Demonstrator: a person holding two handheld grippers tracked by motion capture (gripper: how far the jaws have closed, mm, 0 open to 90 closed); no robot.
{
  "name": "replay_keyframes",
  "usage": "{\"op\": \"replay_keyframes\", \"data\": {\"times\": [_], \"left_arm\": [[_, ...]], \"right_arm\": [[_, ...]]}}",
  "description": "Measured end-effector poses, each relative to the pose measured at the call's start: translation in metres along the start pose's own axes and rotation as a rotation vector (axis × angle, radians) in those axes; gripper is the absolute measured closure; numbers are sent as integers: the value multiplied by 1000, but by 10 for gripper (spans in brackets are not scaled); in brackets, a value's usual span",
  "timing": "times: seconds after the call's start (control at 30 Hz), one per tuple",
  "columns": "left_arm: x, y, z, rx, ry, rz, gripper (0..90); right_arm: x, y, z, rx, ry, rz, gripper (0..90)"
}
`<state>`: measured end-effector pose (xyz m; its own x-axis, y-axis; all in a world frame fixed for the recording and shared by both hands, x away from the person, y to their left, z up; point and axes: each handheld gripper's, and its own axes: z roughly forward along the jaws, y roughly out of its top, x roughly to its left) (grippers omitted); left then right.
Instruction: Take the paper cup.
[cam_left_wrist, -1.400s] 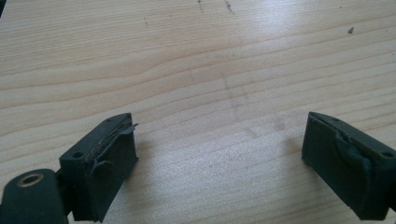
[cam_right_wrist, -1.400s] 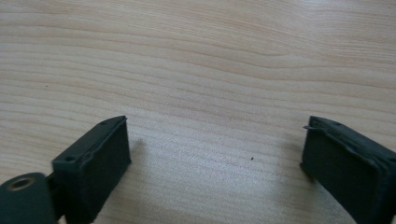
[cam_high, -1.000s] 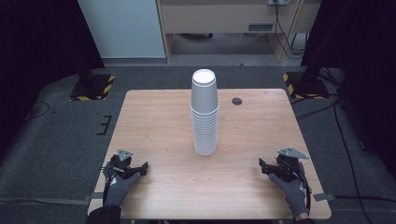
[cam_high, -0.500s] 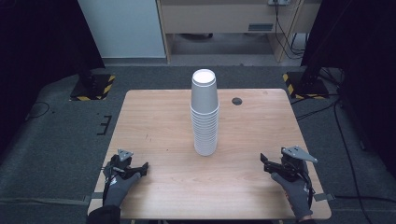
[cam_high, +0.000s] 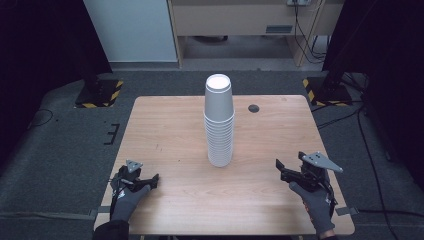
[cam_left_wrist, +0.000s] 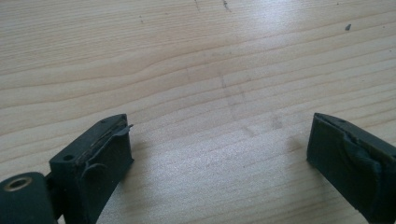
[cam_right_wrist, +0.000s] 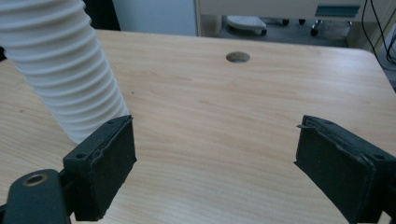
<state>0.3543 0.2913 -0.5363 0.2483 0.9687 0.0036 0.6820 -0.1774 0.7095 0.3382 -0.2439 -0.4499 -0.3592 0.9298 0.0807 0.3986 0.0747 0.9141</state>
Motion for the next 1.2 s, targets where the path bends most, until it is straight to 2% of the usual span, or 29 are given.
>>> {"op": "replay_keyframes", "data": {"times": [0.1,0.43,0.8,1.2], "left_arm": [[0,0,0,0,0,0,57],[0,0,0,0,0,0,56],[0,0,0,0,0,0,56],[0,0,0,0,-1,1,54]], "right_arm": [[7,14,-5,-40,29,-7,126],[21,47,-12,-116,52,-30,138],[28,81,-16,-189,79,-15,145],[40,106,-11,-218,113,-21,145]]}}
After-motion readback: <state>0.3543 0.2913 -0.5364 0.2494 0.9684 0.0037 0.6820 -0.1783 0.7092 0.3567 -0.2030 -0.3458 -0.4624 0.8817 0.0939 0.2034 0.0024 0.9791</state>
